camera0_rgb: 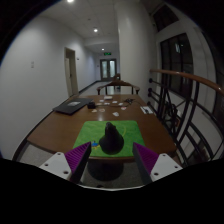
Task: Arrange mouse
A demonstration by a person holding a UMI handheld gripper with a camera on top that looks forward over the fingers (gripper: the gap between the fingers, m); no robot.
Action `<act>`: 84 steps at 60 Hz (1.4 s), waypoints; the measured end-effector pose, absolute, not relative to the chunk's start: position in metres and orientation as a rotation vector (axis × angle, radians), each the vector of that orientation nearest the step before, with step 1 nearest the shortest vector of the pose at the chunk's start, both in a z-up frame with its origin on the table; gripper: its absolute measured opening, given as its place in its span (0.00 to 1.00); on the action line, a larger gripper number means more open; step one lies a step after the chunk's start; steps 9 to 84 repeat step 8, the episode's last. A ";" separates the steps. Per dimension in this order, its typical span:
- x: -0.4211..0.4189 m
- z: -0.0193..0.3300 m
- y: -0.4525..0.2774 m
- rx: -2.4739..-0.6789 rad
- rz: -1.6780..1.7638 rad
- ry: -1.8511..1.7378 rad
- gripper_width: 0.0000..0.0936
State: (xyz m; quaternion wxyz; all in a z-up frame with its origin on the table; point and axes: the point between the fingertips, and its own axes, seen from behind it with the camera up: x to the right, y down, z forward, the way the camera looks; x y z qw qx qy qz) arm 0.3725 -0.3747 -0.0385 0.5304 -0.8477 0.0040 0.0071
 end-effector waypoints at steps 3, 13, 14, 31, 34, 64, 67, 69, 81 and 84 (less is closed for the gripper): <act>0.373 -0.044 -0.380 -2.027 0.024 0.038 0.91; 0.382 -0.045 -0.401 -2.014 0.027 0.067 0.91; 0.382 -0.045 -0.401 -2.014 0.027 0.067 0.91; 0.382 -0.045 -0.401 -2.014 0.027 0.067 0.91; 0.382 -0.045 -0.401 -2.014 0.027 0.067 0.91; 0.382 -0.045 -0.401 -2.014 0.027 0.067 0.91; 0.382 -0.045 -0.401 -2.014 0.027 0.067 0.91; 0.382 -0.045 -0.401 -2.014 0.027 0.067 0.91; 0.382 -0.045 -0.401 -2.014 0.027 0.067 0.91; 0.382 -0.045 -0.401 -2.014 0.027 0.067 0.91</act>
